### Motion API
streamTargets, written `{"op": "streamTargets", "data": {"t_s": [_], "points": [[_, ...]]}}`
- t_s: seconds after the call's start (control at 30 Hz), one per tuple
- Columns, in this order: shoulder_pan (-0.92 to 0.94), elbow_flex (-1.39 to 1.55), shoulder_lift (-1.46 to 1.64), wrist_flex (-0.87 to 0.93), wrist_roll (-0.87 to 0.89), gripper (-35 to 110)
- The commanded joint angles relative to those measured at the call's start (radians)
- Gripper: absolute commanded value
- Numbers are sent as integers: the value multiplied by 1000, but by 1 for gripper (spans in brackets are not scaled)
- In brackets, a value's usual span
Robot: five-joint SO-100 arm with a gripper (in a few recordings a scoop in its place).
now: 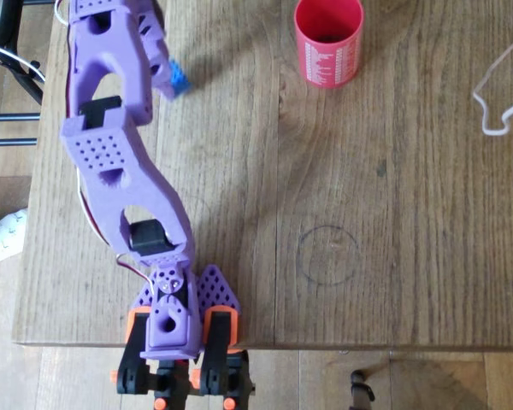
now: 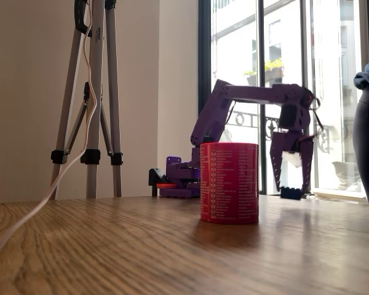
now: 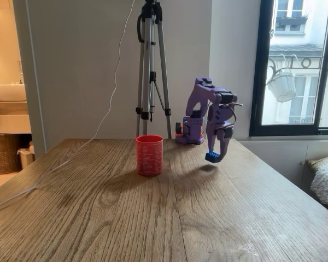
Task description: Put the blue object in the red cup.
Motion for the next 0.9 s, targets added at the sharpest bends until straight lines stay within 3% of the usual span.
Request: {"op": "streamTargets", "data": {"t_s": [0.0, 0.23, 0.43, 0.87], "points": [[77, -121, 192, -69, -20, 1], [209, -305, 302, -178, -38, 1], [351, -308, 362, -408, -98, 1], [649, -158, 334, -402, -40, 1]]}}
